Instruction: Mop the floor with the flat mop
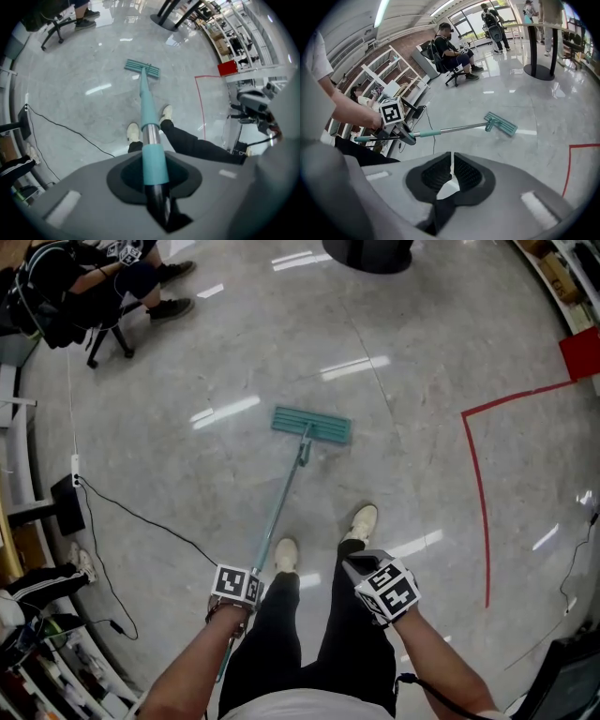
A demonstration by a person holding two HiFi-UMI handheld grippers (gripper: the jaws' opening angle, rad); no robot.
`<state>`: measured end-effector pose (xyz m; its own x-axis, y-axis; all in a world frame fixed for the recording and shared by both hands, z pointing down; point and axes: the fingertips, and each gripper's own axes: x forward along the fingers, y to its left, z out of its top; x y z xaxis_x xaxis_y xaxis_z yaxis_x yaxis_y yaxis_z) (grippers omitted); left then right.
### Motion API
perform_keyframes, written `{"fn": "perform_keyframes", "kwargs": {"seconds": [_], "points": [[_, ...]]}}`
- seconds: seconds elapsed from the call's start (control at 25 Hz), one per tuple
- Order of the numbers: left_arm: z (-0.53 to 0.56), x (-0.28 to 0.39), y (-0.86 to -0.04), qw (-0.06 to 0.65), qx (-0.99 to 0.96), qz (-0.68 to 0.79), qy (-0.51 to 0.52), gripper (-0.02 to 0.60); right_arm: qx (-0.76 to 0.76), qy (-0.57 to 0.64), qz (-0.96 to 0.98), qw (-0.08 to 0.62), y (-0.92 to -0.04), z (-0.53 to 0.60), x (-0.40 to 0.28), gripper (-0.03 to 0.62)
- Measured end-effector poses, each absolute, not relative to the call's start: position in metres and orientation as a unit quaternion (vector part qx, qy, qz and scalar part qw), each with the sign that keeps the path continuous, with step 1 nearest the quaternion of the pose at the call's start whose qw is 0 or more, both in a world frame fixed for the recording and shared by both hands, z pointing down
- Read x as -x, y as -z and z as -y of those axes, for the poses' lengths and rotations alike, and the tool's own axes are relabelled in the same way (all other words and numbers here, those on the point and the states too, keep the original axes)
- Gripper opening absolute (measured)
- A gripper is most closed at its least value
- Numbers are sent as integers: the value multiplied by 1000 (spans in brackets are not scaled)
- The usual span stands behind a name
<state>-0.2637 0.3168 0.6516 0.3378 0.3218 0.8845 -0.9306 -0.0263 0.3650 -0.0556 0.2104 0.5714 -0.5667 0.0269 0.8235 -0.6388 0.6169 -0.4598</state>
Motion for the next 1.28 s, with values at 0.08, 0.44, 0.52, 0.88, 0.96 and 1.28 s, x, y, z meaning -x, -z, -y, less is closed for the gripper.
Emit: {"fn": "perform_keyframes", "kwargs": {"seconds": [0.08, 0.44, 0.52, 0.88, 0.96, 1.28], "points": [[-312, 260, -662, 631, -517, 297, -495, 87, -192, -393, 790, 430, -573, -212, 52, 21], [-290, 265, -682, 614, -528, 304, -503, 89, -197, -401, 780, 437, -574, -215, 41, 21], [-271, 266, -685, 604, -531, 304, -510, 89, -199, -403, 780, 436, -574, -214, 40, 21], [-205, 266, -691, 598, -535, 300, -515, 87, -208, -410, 779, 426, -569, -207, 35, 21], [-193, 261, -691, 602, -535, 301, -511, 86, -212, -412, 777, 426, -570, -205, 29, 21], [-156, 239, -691, 614, -533, 312, -492, 86, -223, -424, 770, 422, -572, -196, 6, 21]]}}
